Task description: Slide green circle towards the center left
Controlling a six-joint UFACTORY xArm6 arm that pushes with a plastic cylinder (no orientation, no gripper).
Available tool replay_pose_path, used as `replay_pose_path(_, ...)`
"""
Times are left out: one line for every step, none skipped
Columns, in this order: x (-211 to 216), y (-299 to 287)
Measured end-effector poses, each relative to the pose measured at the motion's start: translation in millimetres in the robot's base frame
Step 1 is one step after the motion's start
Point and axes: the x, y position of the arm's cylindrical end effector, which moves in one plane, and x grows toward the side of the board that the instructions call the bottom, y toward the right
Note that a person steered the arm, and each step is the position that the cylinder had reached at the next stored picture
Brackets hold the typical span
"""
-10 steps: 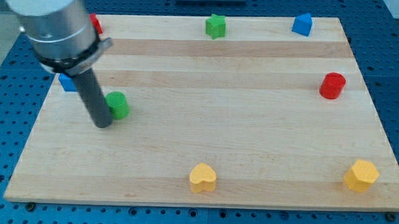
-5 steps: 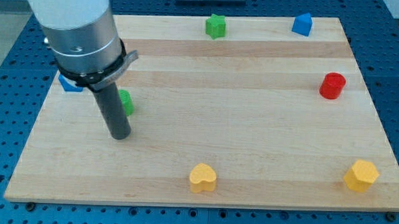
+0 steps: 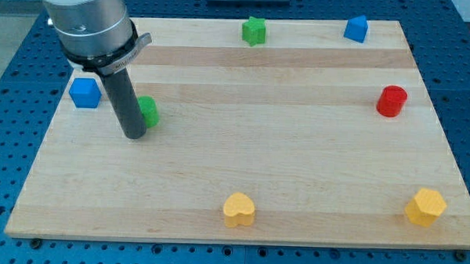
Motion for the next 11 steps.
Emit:
replay_pose_path(-5.1, 0.0)
replay_pose_path(-21.5, 0.0)
replay_pose_path(-21.5, 0.0)
replay_pose_path(-21.3, 15.3)
replay_pose_path(-22.3, 28.7)
replay_pose_path(-22.3, 28.7)
replay_pose_path(-22.8, 28.7)
replay_pose_path(-22.8, 30.2)
replay_pose_path(-22.8, 31.1)
replay_pose_path(-21.7, 31.1)
replay_pose_path(-18.5, 31.1)
